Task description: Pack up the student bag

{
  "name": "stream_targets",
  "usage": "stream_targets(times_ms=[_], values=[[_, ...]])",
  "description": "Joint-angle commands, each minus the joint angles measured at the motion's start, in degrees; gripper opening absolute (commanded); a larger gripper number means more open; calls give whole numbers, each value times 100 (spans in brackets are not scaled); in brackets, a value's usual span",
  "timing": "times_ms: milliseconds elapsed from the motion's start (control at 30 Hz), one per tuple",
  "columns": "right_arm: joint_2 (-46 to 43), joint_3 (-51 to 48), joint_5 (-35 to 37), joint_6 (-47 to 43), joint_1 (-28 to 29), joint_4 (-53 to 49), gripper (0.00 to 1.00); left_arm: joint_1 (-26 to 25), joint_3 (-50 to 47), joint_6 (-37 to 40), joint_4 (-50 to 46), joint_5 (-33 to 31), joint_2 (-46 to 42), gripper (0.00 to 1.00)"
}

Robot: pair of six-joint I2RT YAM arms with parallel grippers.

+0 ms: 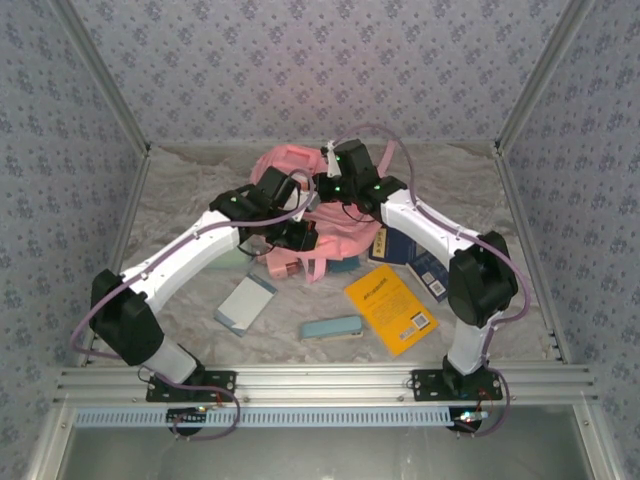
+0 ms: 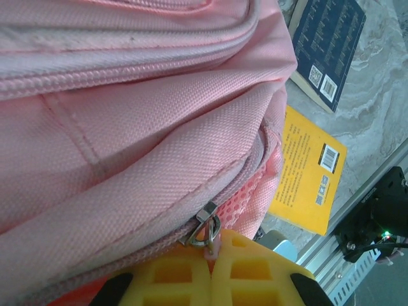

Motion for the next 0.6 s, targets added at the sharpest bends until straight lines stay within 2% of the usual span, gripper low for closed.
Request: stream_targets(times_ms=[0,67,200,233,333,467,567], values=[[-4,546,238,477,227,-172,0,-80,25,-69,173,366,-79,0],[106,586,247,418,272,-382,0,-89,-167,-112,273,413,-100,0],[70,136,184,616,285,-1,0,-82,-634,-260,472,555,-182,0],[93,100,71,618,294,23,4,-85,-747,-302,669,603,-192,0],[112,46,-161,530,304,-70,34,-84,-1027,-377,806,694,-200,0],[-251,-157,115,254,236,-385,59,-89,-1243,-420,877,768,-207,0],[-637,-350,328,216,83,-608,62,-100,-1316,-455,945,931,-151,2]])
